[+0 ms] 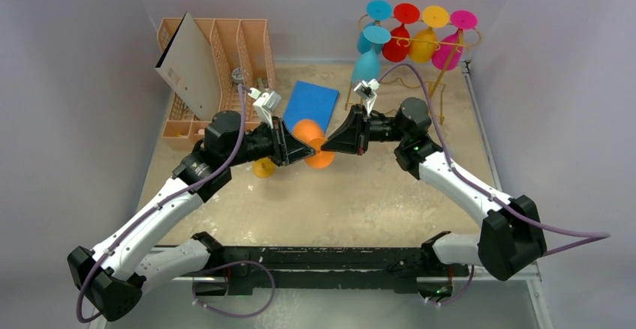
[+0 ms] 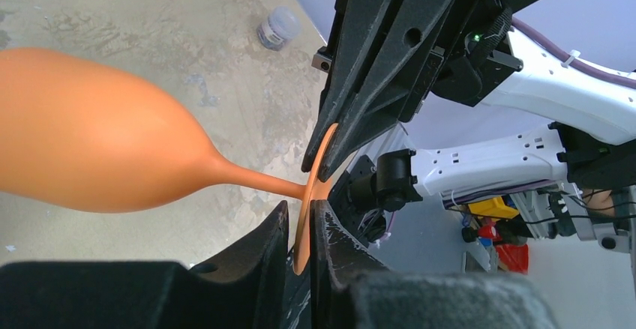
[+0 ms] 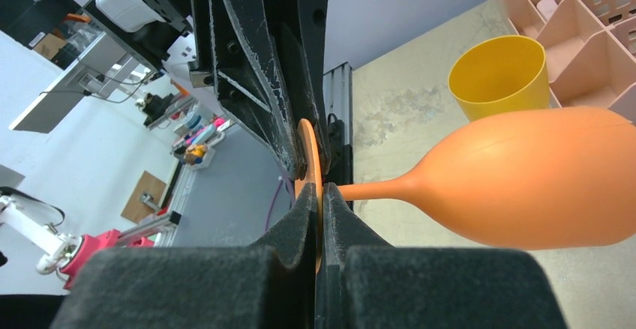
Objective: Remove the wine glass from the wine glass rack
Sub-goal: Place the wine glass at the center of the board.
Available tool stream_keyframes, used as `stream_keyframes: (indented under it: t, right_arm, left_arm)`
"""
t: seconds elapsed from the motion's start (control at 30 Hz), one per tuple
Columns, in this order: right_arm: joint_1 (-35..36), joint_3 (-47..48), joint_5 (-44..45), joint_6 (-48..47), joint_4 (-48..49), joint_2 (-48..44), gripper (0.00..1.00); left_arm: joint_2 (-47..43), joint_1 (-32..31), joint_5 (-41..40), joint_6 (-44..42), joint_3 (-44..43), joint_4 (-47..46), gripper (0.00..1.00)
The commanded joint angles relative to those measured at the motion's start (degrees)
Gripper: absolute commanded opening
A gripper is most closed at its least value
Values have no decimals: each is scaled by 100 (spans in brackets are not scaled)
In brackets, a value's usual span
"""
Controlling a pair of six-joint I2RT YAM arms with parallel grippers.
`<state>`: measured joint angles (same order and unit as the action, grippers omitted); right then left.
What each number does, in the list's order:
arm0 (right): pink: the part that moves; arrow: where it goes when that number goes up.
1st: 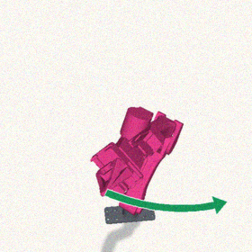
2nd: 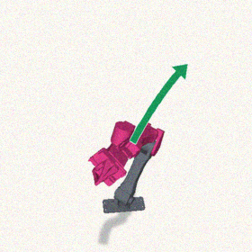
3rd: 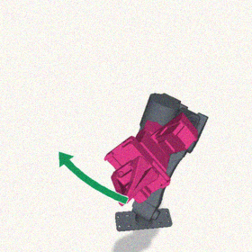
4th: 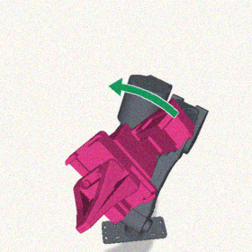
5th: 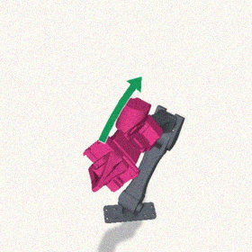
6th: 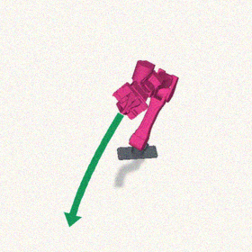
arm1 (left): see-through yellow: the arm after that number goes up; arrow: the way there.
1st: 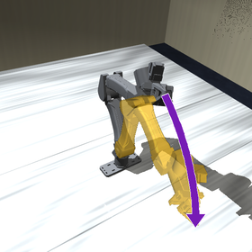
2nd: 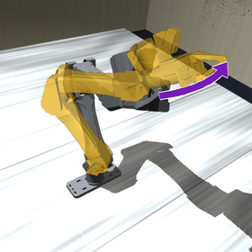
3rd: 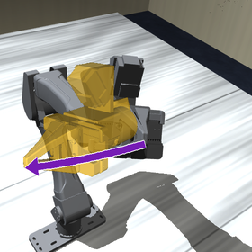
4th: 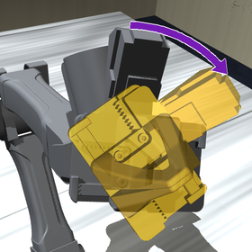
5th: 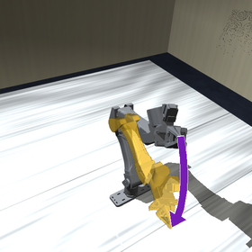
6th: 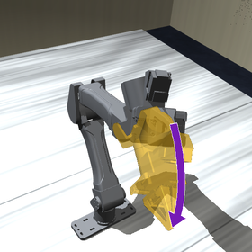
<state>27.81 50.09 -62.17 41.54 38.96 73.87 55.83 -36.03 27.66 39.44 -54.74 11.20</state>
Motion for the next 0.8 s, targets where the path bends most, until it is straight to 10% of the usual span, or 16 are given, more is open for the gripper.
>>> stream_keyframes:
  t: [0.0, 0.23, 0.47, 0.77]
  right_arm:
    - [-1, -24, -77, -33, 280, -22, 0]
    - [5, -35, 21, 15, 375, 7, 5]
    - [8, -197, 302, -1, 260, -131, 59]
    - [38, -680, 932, -1081, -1876, -1317, 69]
  left_arm:
    - [-42, 7, -2, -15, -91, -323, 12]
    - [94, 8, 269, -294, -223, -134, 0]
    - [-195, 2, 211, -666, -93, -1, 0]
    - [-516, 8, 321, -1226, 300, -472, 0]
